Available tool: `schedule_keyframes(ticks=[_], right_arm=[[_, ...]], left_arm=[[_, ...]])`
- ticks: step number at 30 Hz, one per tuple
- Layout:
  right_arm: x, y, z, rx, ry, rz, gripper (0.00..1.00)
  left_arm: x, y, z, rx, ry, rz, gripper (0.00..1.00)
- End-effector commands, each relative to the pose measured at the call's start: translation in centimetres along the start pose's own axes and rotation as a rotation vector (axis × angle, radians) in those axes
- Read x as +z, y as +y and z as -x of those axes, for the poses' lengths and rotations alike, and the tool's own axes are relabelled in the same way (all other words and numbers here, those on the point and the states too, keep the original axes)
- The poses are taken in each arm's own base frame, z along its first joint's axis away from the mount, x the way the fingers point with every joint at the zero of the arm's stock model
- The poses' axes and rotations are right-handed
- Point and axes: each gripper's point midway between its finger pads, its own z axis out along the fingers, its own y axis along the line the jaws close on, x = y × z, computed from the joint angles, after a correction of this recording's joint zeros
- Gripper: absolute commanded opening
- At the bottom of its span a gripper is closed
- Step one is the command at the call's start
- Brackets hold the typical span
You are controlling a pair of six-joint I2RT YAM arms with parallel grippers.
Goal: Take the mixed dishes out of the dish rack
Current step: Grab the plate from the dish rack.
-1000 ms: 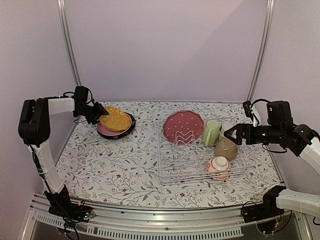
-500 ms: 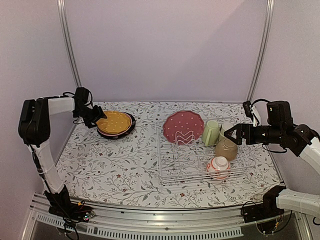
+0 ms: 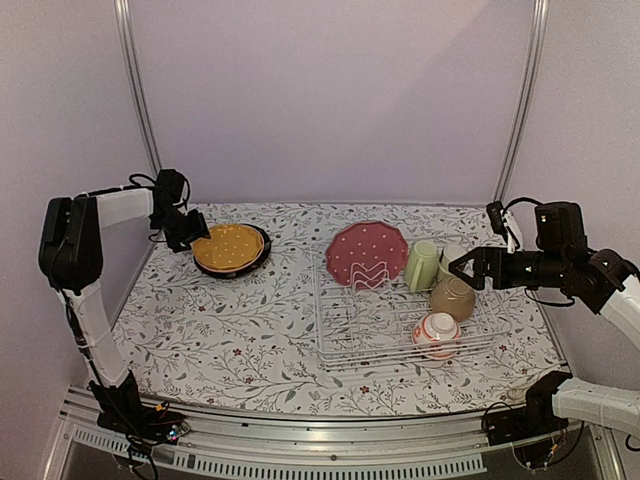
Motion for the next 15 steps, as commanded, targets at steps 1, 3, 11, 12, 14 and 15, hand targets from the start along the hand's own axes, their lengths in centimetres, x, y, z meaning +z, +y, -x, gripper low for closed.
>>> schedule_keyframes(ticks=[1, 3, 11, 12, 14, 15], right_arm=[[-0.3, 0.1, 0.4, 0.002, -0.018, 0.0, 0.99], [-0.3, 0.0, 0.3, 0.002, -0.017, 0.0, 0.99], [-0.4, 0.0, 0.3, 0.002, -0.018, -0.003, 0.99], [-0.4, 0.0, 0.3, 0.001, -0.017, -0.004, 0.99], [-0.3, 0.0, 0.2, 0.001, -0.014, -0.004, 0.99], [-0.3, 0.0, 0.3, 0.0, -0.014, -0.002, 0.99]], left_arm=[[0.0, -0.5, 0.5, 0.038, -0.015, 0.017, 0.64], [0.3, -0.3, 0.3, 0.037, -0.008, 0.023, 0.62], [-0.6, -1.6, 0.6, 0.087, -0.038, 0.013, 0.56], [-1.4, -2.6, 0.8, 0.119, -0.059, 0.005, 0.59], [-3.4, -5.1, 1.2, 0.212, -0.106, -0.02, 0.65], [-4.5, -6.5, 1.2, 0.27, -0.123, -0.04, 0.68]])
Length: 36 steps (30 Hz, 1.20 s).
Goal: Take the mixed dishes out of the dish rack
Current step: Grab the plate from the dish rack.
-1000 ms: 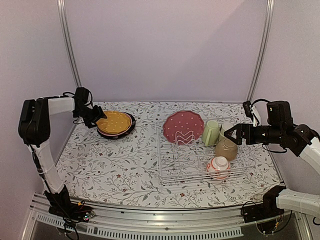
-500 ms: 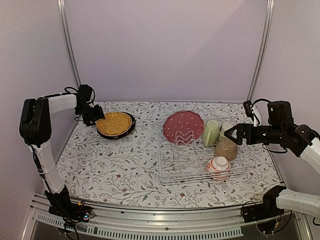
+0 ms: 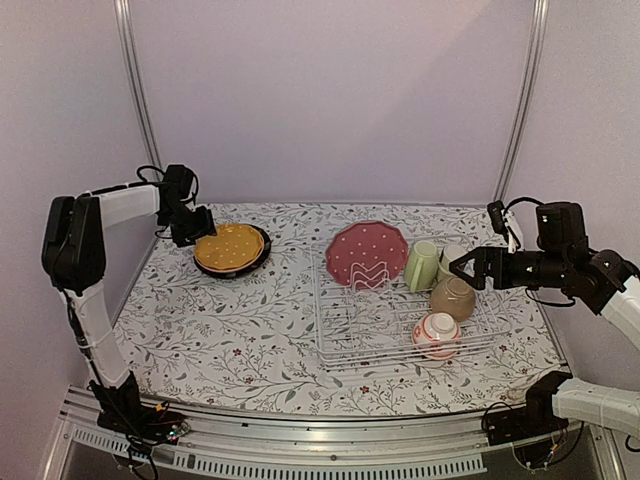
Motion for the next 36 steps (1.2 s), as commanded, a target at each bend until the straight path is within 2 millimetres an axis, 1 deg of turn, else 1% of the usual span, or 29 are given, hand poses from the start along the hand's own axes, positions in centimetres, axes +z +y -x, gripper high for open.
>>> schedule_keyframes(ticks=[1, 3, 4, 6, 8, 10, 12, 15, 19, 21, 24, 27, 31, 36], right_arm=[[0.0, -0.1, 0.2, 0.001, -0.004, -0.003, 0.99], [0.2, 0.0, 0.2, 0.0, -0.002, 0.003, 0.99], [0.2, 0.0, 0.3, 0.0, -0.003, 0.004, 0.99], [0.2, 0.1, 0.3, 0.001, -0.003, 0.008, 0.99], [0.2, 0.1, 0.3, 0.0, -0.003, 0.008, 0.99], [0.3, 0.1, 0.3, 0.002, 0.0, 0.007, 0.99], [0.3, 0.1, 0.2, 0.003, 0.001, 0.009, 0.99], [0.3, 0.1, 0.0, 0.006, 0.006, 0.012, 0.99], [0.1, 0.0, -0.1, 0.004, 0.002, 0.007, 0.99], [0.1, 0.0, -0.2, 0.004, 0.002, 0.006, 0.99], [0.0, 0.0, -0.3, 0.006, 0.001, 0.006, 0.99], [-0.1, -0.1, -0.4, 0.01, -0.004, 0.002, 0.99], [-0.3, -0.3, -0.6, 0.017, -0.008, -0.002, 0.99], [-0.5, -0.2, -0.7, 0.017, -0.012, -0.003, 0.99]], left_arm=[[-5.4, -6.3, 2.0, 0.238, -0.137, -0.06, 0.72], [-7.5, -8.7, 2.1, 0.345, -0.185, -0.078, 0.82], [-8.5, -10.3, 2.2, 0.404, -0.207, -0.114, 0.86], [-10.0, -13.8, 1.5, 0.494, -0.209, -0.248, 0.88], [-11.2, -16.9, 0.4, 0.593, -0.2, -0.365, 0.88], [-12.0, -19.9, -1.2, 0.708, -0.195, -0.452, 0.88], [-12.4, -22.4, -3.0, 0.825, -0.188, -0.507, 0.89], [-12.6, -25.6, -5.7, 0.958, -0.152, -0.593, 0.89], [-13.7, -29.5, -9.4, 1.137, -0.129, -0.734, 0.88], [-13.9, -31.0, -10.9, 1.21, -0.129, -0.771, 0.89], [-13.5, -32.8, -13.1, 1.287, -0.093, -0.812, 0.88], [-12.3, -33.9, -14.7, 1.346, -0.05, -0.796, 0.86], [-10.3, -34.6, -16.1, 1.401, -0.03, -0.735, 0.83], [-9.0, -35.1, -17.7, 1.456, -0.008, -0.72, 0.81]])
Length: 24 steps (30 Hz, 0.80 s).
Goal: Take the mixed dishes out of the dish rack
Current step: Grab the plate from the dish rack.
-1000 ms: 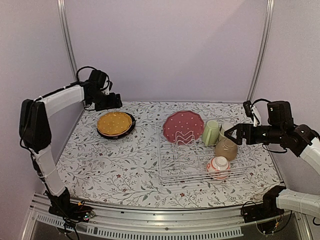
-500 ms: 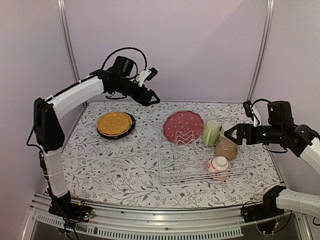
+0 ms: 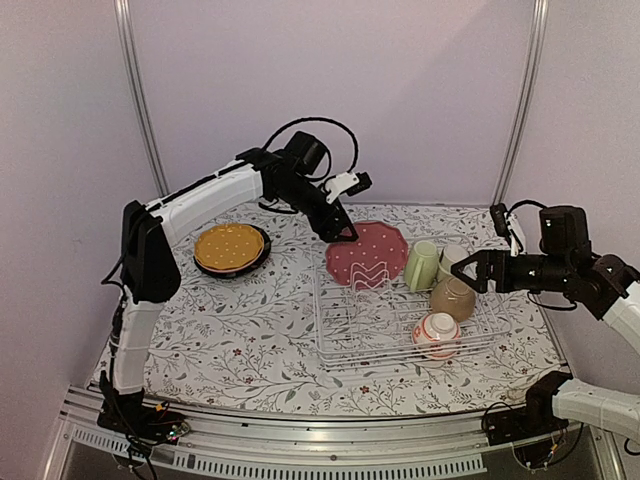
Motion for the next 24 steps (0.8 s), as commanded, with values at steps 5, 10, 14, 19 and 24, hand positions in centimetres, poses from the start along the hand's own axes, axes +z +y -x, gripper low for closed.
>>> schedule_keyframes(ticks=[5, 10, 14, 19, 24], right_arm=[[-0.1, -0.3, -0.1, 0.014, -0.004, -0.013, 0.99], [-0.2, -0.3, -0.1, 0.014, -0.004, -0.014, 0.99], [-0.2, -0.2, 0.1, 0.013, -0.004, -0.013, 0.99], [-0.2, -0.2, 0.2, 0.01, -0.004, -0.014, 0.99], [-0.2, -0.3, 0.1, 0.009, 0.002, -0.018, 0.99]], left_arm=[[3.0, -1.6, -2.1, 0.063, 0.112, -0.037, 0.77], [3.4, -2.9, -1.9, 0.092, 0.121, -0.06, 0.67], [3.3, -3.3, -1.2, 0.09, 0.103, -0.065, 0.55], [3.4, -3.0, -0.7, 0.095, 0.095, -0.036, 0.44], [4.0, -2.7, -0.9, 0.118, 0.111, -0.005, 0.37]])
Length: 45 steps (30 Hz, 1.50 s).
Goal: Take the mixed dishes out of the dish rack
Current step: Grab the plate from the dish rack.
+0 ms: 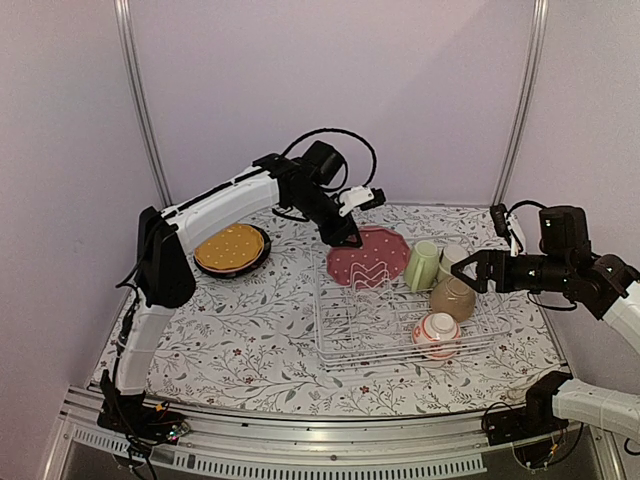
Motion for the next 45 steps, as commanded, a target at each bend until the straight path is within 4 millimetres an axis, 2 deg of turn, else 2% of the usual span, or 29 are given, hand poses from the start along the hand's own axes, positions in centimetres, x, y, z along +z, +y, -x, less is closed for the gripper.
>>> schedule_keyframes(ticks=[1, 13, 19, 29, 37, 45], right_arm=[[-0.2, -0.3, 0.2, -0.001, 0.001, -0.019, 0.99], [-0.4, -0.6, 0.1, -0.013, 0.005, -0.044, 0.99], [-0.4, -0.7, 0.0, -0.008, 0.008, -0.045, 0.99], [-0.3, -0.7, 0.1, -0.006, 0.009, -0.049, 0.99], [-0.3, -0.8, 0.0, -0.005, 0.007, -0.05, 0.99], [-0.3, -0.7, 0.0, -0.006, 0.008, -0.049, 0.99]], left_arm=[[1.2, -0.8, 0.3, 0.028, 0.015, 0.006, 0.37], [2.9, -0.9, -0.4, 0.038, 0.042, 0.01, 0.29], [2.3, -1.3, 0.7, 0.058, 0.02, 0.018, 0.2], [-0.9, -0.7, 3.8, 0.106, -0.066, 0.099, 0.06], [-3.4, 0.0, 6.3, 0.163, -0.146, 0.189, 0.0], [-5.4, -0.4, 8.1, 0.213, -0.182, 0.229, 0.0]])
